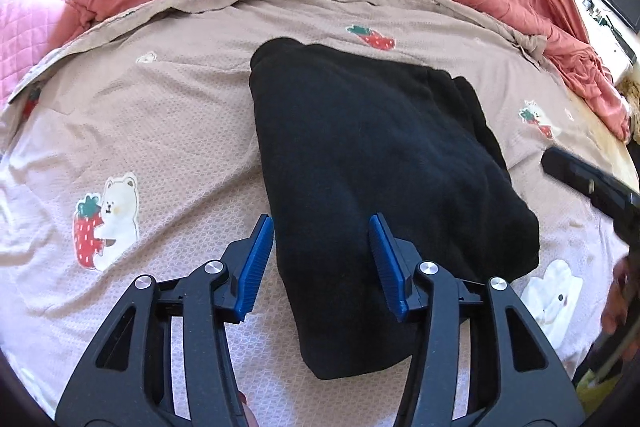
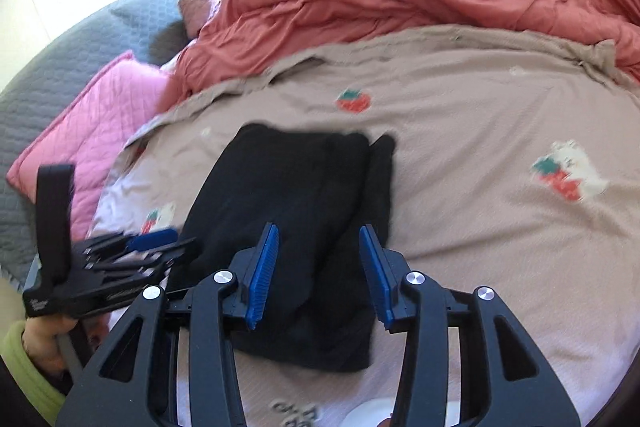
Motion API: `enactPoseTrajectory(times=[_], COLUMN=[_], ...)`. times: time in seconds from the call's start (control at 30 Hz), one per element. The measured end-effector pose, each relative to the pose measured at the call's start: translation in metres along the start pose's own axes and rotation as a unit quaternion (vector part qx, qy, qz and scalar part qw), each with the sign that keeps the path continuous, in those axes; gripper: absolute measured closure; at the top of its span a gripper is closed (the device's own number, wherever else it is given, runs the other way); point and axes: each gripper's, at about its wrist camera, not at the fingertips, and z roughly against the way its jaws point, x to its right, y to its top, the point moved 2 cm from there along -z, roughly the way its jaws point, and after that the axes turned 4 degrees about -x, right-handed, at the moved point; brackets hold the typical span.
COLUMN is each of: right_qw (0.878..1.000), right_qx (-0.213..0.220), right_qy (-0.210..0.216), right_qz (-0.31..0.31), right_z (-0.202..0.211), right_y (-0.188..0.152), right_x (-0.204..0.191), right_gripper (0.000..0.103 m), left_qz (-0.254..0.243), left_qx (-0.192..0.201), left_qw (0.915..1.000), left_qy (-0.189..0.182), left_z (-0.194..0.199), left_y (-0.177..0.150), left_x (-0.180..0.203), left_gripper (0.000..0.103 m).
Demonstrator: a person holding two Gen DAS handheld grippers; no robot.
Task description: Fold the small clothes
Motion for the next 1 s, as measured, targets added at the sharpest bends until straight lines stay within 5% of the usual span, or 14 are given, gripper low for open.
enactPoseTrajectory(times=[0.2, 0.63, 1.0], right_qw=[0.996, 0.996, 0.997], right_qx=[-0.054, -0.034, 0.010], right_qy=[-0.077, -0.076, -0.069], right_qz=[0.006, -0.019, -0.024], right_z=[-0.034, -0.021, 0.027], right_y=[-0.023, -0.030, -0.033], right_x=[0.003, 0.008, 0.005], right_gripper=[0.063, 0.055, 0.019], left_qz=[0.003, 0.006, 0.005], left_qx=[-0.003, -0.001, 0.006], left_qw=[1.0000, 0.9999, 0.9999], left_qy=[-0.001, -0.009, -0.011], left_z=[0.000, 0.001, 0.017], left_y=[0.000, -0.004, -0.009], left_x=[0.000, -0.003, -0.007], left_gripper=[0.056, 0.052, 0.047])
